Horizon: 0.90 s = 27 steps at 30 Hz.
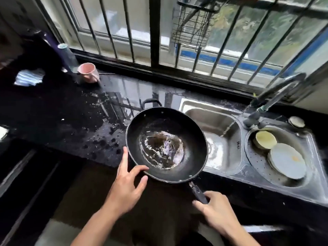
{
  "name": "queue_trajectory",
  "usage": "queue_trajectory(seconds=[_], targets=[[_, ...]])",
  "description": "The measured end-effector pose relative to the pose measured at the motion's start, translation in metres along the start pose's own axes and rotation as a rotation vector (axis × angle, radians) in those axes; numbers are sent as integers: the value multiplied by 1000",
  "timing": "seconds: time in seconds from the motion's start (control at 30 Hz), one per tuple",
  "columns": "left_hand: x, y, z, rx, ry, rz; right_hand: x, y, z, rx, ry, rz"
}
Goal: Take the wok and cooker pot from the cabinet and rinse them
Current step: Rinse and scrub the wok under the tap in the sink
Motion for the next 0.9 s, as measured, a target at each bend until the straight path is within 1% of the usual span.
queue_trajectory(seconds=[0.1, 0.23, 0.4, 0.57, 0.67, 0.77, 0.9], targets=[[-24, -1, -34, 35, 116, -17, -6, -5, -9, 19, 11, -67], [-51, 11, -77, 70, 166, -39, -19, -10, -32, 70, 14, -159], [-94, 28, -129, 143, 230, -73, -34, -17, -58, 191, 50, -325], [-135, 43, -171, 151, 375, -86, -40, -16, -69, 334, 118, -607], [-148, 51, -189, 185, 426, -119, -35, -11, -69, 431, 188, -814], [-159, 54, -204, 213, 451, -145, -28, -11, -70, 463, 223, -903], [-175, 55, -217, 242, 522, -165, -19, -9, -70, 498, 214, -1041]])
Point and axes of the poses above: each hand's wrist, its own z-axis away from the middle knuckle, its own y-axis out of the palm, x = y × z, the point moved 7 cm from there along -z, towards the middle knuckle
